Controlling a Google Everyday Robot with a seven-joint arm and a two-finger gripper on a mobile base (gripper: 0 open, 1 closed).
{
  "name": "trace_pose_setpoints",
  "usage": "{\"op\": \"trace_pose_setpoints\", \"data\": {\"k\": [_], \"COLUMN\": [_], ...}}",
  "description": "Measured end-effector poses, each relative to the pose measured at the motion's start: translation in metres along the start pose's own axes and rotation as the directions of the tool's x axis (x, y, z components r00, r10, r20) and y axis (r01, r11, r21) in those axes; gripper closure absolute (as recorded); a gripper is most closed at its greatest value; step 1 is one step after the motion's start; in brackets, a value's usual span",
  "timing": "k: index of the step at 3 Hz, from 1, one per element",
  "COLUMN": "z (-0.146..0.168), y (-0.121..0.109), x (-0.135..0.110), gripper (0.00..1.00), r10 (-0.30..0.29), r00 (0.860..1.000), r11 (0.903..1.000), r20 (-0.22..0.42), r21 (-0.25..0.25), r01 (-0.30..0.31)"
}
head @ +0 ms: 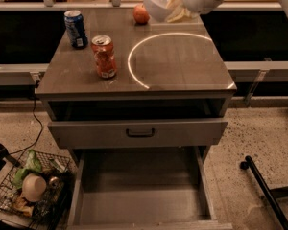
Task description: Move white bowl near coke can
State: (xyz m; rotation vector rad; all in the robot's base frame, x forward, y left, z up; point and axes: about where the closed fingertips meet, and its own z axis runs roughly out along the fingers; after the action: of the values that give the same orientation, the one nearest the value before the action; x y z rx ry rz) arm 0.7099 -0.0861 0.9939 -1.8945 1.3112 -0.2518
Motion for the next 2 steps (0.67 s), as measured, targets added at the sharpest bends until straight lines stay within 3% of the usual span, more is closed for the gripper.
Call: {"op": "trace_pose_setpoints", "data": {"k": [1, 2], "z": [0.009, 0.01], "y": [0.046, 0.077], "x": [-0.028, -0.046], "gripper": [1.0, 1.0], "r10": [0.059, 0.097], "r00": [0.996, 0.991], "r11": [0.994, 0.9763], "r20": [0.073, 0.092], "r21": [-0.096, -0.202], "r01": [-0.052, -0.077]}}
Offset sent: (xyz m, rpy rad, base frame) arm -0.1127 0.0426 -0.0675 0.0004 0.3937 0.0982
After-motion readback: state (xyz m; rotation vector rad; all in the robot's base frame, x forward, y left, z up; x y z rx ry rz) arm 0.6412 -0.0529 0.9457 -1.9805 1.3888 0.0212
